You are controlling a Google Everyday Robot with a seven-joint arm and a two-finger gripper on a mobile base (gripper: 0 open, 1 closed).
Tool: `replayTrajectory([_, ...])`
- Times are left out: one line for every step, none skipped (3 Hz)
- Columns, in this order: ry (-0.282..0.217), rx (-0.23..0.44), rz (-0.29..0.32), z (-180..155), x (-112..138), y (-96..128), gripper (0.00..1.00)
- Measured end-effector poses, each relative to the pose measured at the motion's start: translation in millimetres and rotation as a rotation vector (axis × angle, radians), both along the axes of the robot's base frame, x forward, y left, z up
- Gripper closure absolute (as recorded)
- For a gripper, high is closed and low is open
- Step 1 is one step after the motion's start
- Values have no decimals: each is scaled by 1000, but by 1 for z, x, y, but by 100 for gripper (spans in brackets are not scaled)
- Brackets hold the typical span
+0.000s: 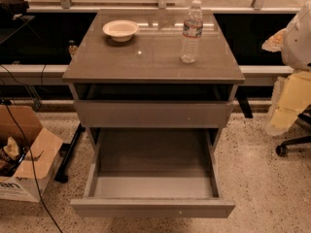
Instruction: Place water bottle into middle drawer
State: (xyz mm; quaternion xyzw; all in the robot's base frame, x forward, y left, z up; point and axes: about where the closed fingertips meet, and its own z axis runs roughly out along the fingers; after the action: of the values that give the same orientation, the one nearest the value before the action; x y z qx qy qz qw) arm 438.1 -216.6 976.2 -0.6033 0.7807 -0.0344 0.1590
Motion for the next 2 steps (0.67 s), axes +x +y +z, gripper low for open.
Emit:
replayTrajectory([0, 0, 0, 0, 0, 0, 0])
replayTrajectory([-27, 32, 15, 1, 11, 15, 0])
